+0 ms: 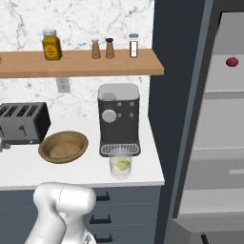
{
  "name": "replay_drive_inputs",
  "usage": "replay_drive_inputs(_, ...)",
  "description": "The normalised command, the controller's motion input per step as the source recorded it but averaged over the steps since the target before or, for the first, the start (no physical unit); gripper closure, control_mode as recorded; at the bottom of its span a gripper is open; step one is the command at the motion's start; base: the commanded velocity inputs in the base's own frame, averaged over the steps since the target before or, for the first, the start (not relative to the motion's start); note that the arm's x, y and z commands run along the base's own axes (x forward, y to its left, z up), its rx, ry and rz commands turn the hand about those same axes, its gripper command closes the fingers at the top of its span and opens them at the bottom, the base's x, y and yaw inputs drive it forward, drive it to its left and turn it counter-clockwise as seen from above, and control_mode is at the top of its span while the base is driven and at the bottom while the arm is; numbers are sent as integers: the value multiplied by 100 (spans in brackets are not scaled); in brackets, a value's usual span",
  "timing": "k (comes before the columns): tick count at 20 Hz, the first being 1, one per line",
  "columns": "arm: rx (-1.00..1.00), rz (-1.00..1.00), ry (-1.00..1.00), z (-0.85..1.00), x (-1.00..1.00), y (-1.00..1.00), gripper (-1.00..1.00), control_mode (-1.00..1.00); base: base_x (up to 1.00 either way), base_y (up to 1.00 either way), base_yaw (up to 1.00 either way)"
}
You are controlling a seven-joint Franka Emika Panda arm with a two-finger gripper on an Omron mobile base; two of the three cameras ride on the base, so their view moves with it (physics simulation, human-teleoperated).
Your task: Grab a lemon wedge from the fridge and one ice cube from the ice bowl, and put them in the glass of lemonade.
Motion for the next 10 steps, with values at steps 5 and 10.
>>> replay_drive_inputs(5,0,0,0,-1,0,0,-100,-100,0,0,0)
replay_drive_inputs(10,2,0,0,-3,0,0,-100,-100,0,0,0)
